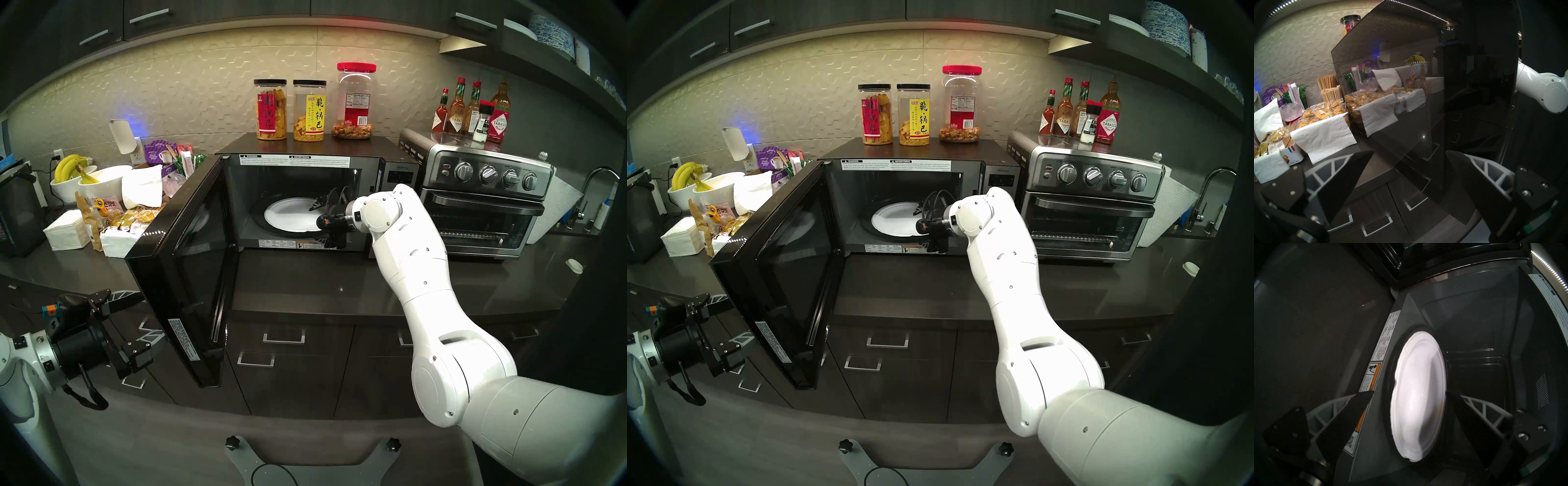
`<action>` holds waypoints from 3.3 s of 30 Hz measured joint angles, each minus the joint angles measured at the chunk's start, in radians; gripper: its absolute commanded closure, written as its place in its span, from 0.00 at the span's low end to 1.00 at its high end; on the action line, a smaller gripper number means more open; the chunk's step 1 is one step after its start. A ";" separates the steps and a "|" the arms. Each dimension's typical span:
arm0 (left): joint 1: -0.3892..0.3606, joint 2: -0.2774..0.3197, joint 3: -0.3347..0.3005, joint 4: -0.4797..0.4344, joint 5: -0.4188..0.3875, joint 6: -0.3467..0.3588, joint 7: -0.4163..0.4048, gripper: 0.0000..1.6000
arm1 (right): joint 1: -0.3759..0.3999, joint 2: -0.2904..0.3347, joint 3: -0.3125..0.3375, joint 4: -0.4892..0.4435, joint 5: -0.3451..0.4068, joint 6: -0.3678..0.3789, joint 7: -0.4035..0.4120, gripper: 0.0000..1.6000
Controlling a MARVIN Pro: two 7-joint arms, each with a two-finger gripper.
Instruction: Open the microwave, put the plate inside, and close the door
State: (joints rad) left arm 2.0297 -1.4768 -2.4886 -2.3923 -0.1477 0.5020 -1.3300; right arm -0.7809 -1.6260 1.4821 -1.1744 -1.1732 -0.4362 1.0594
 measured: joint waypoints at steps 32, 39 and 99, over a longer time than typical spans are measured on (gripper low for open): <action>0.000 0.000 0.000 0.000 0.000 0.000 0.000 0.00 | -0.235 0.161 0.185 -0.409 0.395 -0.125 0.217 0.04; 0.000 0.000 0.000 0.000 0.000 0.000 0.000 0.00 | -0.294 0.224 0.175 -0.492 0.485 -0.053 0.283 0.05; 0.000 0.000 0.000 0.000 0.000 0.000 0.000 0.00 | -0.450 0.708 0.295 -0.308 1.293 0.664 0.426 0.00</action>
State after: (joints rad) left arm 2.0297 -1.4768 -2.4886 -2.3922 -0.1474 0.5020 -1.3299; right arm -1.2314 -0.9184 1.7772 -1.4823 0.1200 0.2280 1.4858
